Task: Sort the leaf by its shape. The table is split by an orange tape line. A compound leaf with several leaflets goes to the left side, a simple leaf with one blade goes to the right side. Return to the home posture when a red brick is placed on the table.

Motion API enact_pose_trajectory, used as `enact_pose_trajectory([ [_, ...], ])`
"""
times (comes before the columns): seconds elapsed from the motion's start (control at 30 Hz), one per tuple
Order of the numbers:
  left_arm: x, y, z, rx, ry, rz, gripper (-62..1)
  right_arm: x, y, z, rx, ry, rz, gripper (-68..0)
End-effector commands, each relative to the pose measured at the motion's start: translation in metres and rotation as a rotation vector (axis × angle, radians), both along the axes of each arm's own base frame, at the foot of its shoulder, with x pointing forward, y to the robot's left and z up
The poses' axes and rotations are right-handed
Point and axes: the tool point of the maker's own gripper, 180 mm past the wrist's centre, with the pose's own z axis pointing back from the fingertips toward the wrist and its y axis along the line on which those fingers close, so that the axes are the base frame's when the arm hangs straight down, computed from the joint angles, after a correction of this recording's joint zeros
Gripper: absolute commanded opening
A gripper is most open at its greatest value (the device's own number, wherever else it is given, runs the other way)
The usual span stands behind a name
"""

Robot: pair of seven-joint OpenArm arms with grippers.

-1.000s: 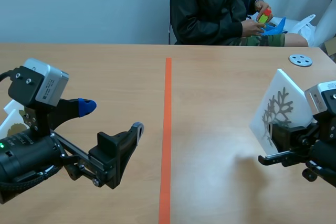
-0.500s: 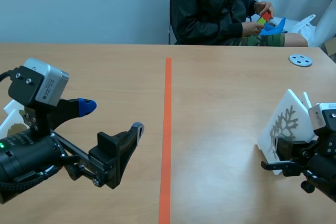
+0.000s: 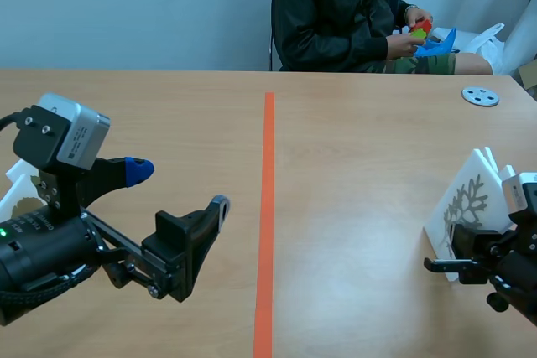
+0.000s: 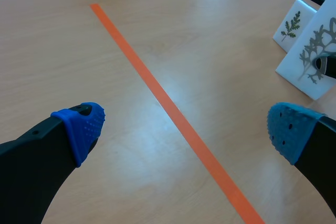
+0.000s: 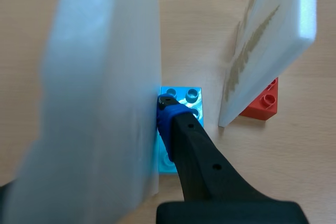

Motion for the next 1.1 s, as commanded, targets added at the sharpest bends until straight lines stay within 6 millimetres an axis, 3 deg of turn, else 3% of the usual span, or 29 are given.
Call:
enact_pose_trajectory([
  [0.0,0.000,0.000,0.006,-0.014,-0.018,0.001,1.4,0.009,-0.006,0.014,-0.007,-0.046,-0.007,-62.7],
  [0.13,0.000,0.000,0.006,-0.014,-0.018,0.001,1.4,0.009,-0.007,0.014,-0.008,-0.046,-0.009,-51.4],
  [0.47,0.000,0.000,0.006,-0.014,-0.018,0.001,1.4,0.015,-0.004,0.027,-0.047,-0.099,0.017,-34.8],
  [0.87,0.000,0.000,0.006,-0.014,-0.018,0.001,1.4,0.030,0.004,0.077,-0.076,-0.205,0.055,-17.3],
  [1.07,0.000,0.000,0.006,-0.014,-0.018,0.001,1.4,0.025,0.004,0.115,-0.072,-0.276,0.067,-8.4],
])
